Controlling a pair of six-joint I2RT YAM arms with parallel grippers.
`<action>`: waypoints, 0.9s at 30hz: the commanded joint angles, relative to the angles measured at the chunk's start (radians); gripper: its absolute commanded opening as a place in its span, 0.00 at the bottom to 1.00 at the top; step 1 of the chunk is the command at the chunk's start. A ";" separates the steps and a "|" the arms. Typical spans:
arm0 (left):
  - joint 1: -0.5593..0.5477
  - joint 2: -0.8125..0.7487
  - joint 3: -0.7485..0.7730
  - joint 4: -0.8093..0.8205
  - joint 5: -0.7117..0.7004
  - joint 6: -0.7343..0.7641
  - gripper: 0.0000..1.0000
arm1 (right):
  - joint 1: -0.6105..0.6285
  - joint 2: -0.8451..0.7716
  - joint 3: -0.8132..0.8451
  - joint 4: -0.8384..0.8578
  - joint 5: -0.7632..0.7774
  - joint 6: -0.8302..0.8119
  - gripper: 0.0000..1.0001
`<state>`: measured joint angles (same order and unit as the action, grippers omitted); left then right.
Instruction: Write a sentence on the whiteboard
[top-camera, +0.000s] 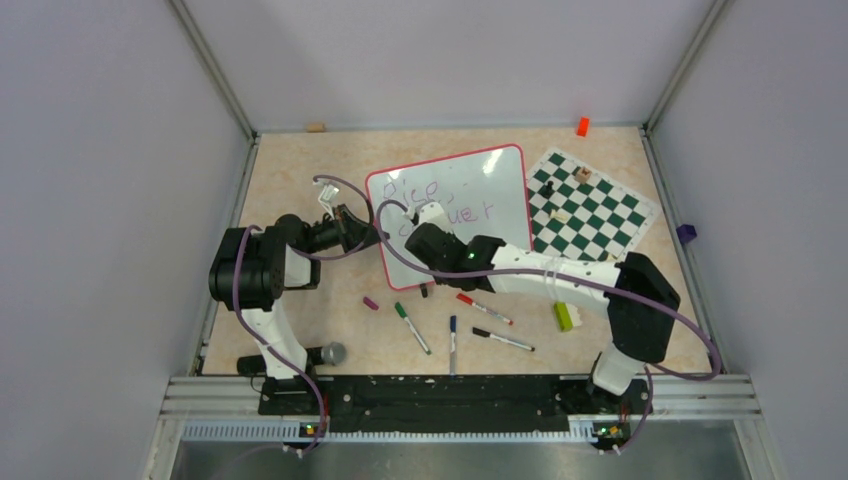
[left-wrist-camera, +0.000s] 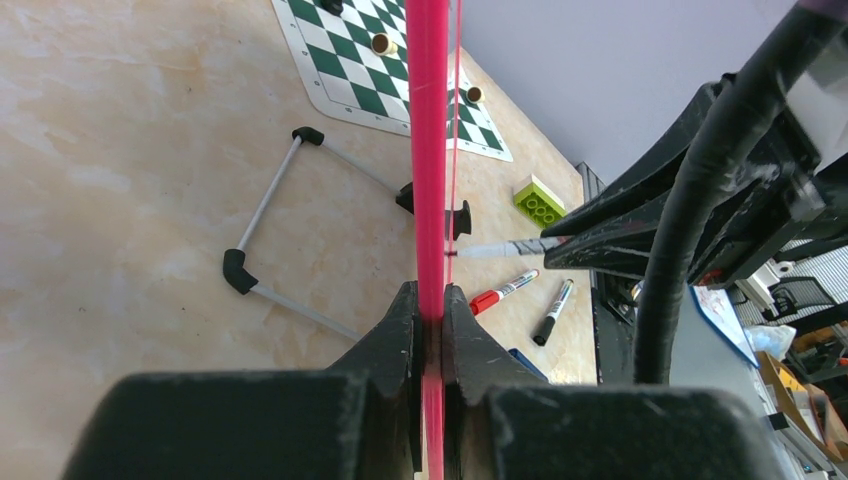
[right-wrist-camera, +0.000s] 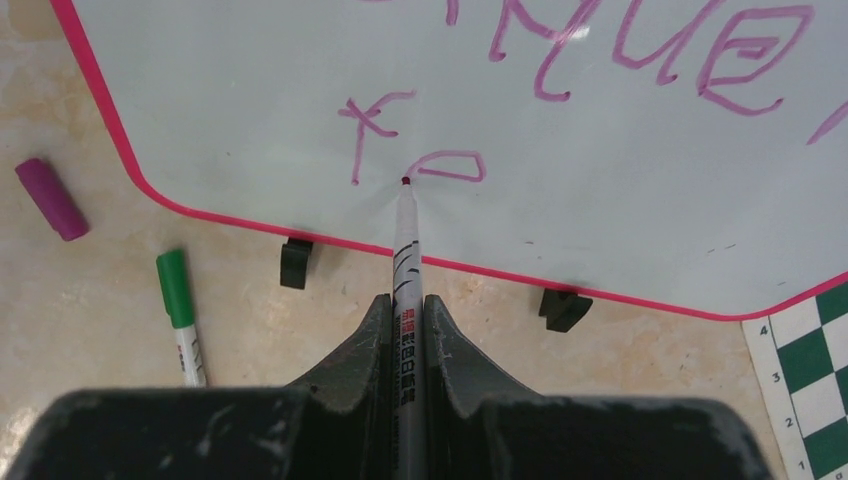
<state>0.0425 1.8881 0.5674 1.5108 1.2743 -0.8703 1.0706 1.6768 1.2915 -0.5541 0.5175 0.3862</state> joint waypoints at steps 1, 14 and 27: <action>0.006 0.000 0.007 0.109 0.034 0.028 0.00 | -0.007 -0.006 -0.048 0.046 -0.030 0.015 0.00; 0.007 0.000 0.007 0.109 0.033 0.027 0.00 | -0.008 -0.044 -0.004 -0.039 0.112 0.030 0.00; 0.007 0.000 0.007 0.109 0.034 0.027 0.00 | -0.058 -0.223 -0.090 0.029 0.028 -0.012 0.00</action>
<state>0.0433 1.8881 0.5674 1.5116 1.2758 -0.8700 1.0405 1.4746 1.2167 -0.5602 0.5491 0.3950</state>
